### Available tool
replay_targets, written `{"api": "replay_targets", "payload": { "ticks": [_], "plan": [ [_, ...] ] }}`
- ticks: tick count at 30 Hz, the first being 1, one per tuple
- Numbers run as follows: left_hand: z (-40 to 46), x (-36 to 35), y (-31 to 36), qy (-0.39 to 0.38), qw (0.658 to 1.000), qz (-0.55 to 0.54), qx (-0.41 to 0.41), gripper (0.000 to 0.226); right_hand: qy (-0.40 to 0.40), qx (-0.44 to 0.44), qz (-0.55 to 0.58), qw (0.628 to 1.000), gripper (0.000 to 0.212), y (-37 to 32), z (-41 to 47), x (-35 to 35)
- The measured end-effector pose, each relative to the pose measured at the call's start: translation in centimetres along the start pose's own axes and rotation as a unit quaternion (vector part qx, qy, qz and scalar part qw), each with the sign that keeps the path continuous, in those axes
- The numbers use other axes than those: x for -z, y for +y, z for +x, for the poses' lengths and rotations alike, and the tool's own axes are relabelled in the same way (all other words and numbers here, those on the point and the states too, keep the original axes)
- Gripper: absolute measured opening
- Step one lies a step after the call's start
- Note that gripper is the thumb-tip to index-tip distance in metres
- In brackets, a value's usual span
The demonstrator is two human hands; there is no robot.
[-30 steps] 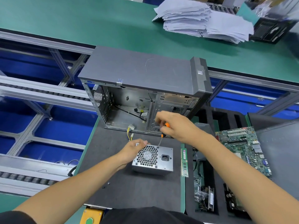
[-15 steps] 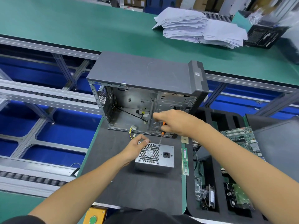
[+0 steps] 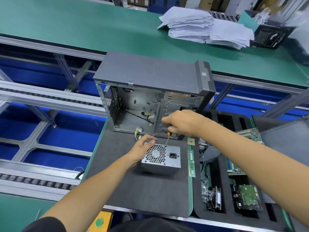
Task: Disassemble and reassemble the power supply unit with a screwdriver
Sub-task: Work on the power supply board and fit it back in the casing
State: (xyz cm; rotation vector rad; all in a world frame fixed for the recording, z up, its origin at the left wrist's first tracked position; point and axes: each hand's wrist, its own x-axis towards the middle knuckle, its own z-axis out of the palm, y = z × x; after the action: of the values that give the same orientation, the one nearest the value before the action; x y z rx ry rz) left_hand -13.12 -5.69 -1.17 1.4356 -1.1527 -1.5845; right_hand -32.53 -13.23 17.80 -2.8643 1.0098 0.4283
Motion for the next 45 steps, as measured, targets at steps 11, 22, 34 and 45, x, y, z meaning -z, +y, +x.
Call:
{"api": "replay_targets", "payload": {
  "ticks": [11, 22, 34, 45],
  "plan": [
    [0.3, -0.2, -0.1, 0.0, 1.0, -0.013, -0.003, 0.016, -0.015, 0.028, 0.008, 0.999, 0.018, -0.5, 0.3, 0.0],
    [0.6, -0.2, -0.5, -0.004, 0.999, -0.053, 0.004, 0.013, -0.04, 0.078, 0.034, 0.996, 0.021, -0.4, 1.1, 0.5],
    [0.9, 0.0, -0.8, -0.013, 0.998, -0.061, 0.0, 0.012, -0.047, 0.069, 0.013, 0.996, 0.035, -0.7, 0.6, 0.6],
    [1.1, -0.1, -0.9, -0.015, 0.998, -0.063, -0.01, 0.011, -0.029, -0.15, 0.059, 0.987, 0.011, -2.9, 0.7, -0.6]
  ]
}}
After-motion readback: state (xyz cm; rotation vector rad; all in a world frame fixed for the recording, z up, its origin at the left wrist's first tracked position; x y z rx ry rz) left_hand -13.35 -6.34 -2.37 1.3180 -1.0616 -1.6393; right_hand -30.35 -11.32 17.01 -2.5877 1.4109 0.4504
